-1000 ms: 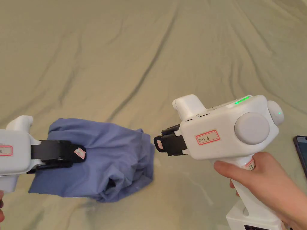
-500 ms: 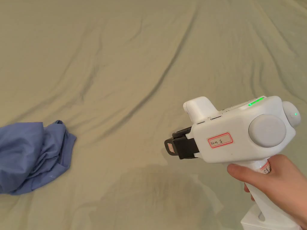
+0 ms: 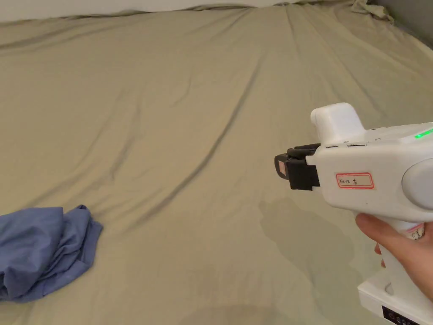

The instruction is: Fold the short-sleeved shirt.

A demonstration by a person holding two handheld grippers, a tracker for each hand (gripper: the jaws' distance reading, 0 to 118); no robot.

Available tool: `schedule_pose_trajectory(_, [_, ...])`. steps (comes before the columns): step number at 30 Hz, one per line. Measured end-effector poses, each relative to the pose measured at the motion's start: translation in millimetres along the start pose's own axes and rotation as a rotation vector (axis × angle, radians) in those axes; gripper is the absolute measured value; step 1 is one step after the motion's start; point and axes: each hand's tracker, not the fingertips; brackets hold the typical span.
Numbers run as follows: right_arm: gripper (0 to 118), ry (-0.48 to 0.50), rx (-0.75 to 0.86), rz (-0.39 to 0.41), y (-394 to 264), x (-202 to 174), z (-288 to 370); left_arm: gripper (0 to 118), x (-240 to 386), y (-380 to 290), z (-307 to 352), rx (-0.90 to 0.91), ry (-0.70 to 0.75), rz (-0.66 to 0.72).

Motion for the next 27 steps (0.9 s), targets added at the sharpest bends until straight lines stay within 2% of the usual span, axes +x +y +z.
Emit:
schedule_pose_trajectory(2, [4,-0.090,0.086,0.016,9.5,7.6,25.6,2,46.2,7.0,4.4,0.077,-0.011,-0.039])
schedule_pose_trajectory(4, [4,-0.141,0.126,0.019,20.7,14.9,46.6,2,87.7,10.8,4.8,0.126,0.007,-0.087])
schedule_pose_trajectory(6, [4,-0.194,0.211,0.013,28.6,19.6,66.6,2,124.5,15.6,6.2,0.146,-0.034,-0.089])
schedule_pose_trajectory(11, [4,-0.319,0.365,0.033,44.1,26.2,96.8,2,179.2,20.8,5.9,0.154,-0.007,-0.180])
schedule_pose_trajectory(19, [4,-0.336,0.425,0.004,55.8,30.8,105.6,2,185.1,33.7,15.1,0.151,-0.019,-0.174])
schedule_pose_trajectory(25, [4,-0.341,0.442,-0.002,66.6,32.3,102.5,2,166.5,40.7,16.9,0.153,-0.008,-0.103])
schedule_pose_trajectory(26, [17,-0.334,0.447,-0.005,68.0,32.6,102.1,2,164.5,41.8,14.6,0.152,-0.008,-0.095])
schedule_pose_trajectory(27, [41,-0.334,0.458,-0.015,68.6,32.3,101.9,6,162.8,42.7,14.3,0.155,-0.008,-0.083])
